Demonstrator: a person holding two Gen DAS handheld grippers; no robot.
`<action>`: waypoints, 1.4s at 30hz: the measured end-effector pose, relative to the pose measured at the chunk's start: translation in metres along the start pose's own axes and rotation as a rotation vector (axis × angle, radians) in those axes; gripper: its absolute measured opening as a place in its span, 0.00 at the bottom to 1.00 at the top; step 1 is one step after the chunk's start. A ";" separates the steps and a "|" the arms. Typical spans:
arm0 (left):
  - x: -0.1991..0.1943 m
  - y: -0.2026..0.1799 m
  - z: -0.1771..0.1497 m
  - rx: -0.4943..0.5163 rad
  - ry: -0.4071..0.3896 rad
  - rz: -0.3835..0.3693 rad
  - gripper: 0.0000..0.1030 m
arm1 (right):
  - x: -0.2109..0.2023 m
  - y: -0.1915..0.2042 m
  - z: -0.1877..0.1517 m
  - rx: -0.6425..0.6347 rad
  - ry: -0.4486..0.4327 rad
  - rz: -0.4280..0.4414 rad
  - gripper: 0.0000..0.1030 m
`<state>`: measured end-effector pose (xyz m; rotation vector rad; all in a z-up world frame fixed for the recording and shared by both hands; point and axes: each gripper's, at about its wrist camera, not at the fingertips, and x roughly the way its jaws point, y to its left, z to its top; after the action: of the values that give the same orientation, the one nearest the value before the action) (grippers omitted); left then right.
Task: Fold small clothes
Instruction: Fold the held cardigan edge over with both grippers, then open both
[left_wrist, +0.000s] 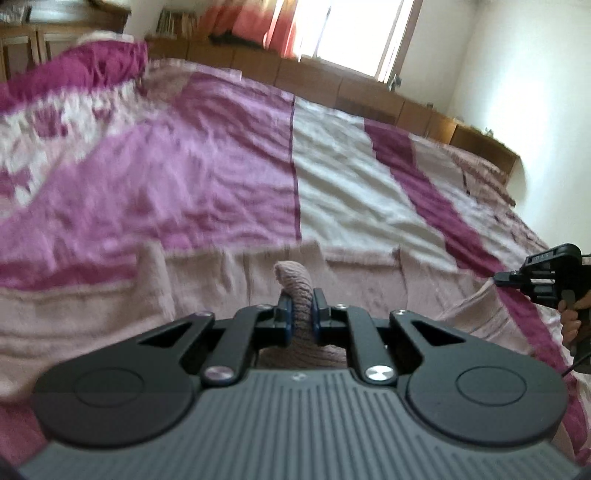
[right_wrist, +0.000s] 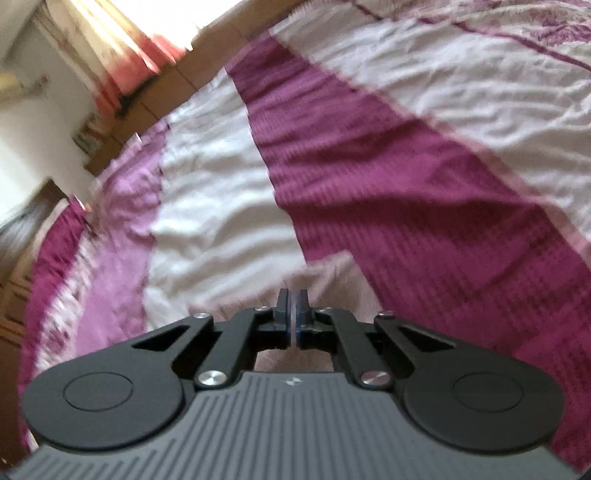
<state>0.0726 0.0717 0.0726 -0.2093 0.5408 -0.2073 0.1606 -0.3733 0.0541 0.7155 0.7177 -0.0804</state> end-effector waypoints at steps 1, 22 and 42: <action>-0.002 -0.001 0.002 0.007 -0.018 0.003 0.12 | -0.003 0.000 0.003 0.002 -0.027 0.000 0.01; 0.010 0.007 -0.012 0.008 0.011 0.061 0.12 | 0.058 0.037 -0.016 -0.119 0.153 -0.254 0.13; 0.092 0.033 -0.017 -0.016 0.106 0.143 0.18 | 0.053 0.000 -0.012 -0.009 -0.063 -0.136 0.06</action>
<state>0.1449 0.0776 0.0053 -0.1748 0.6598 -0.0749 0.1941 -0.3570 0.0139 0.6528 0.7053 -0.2227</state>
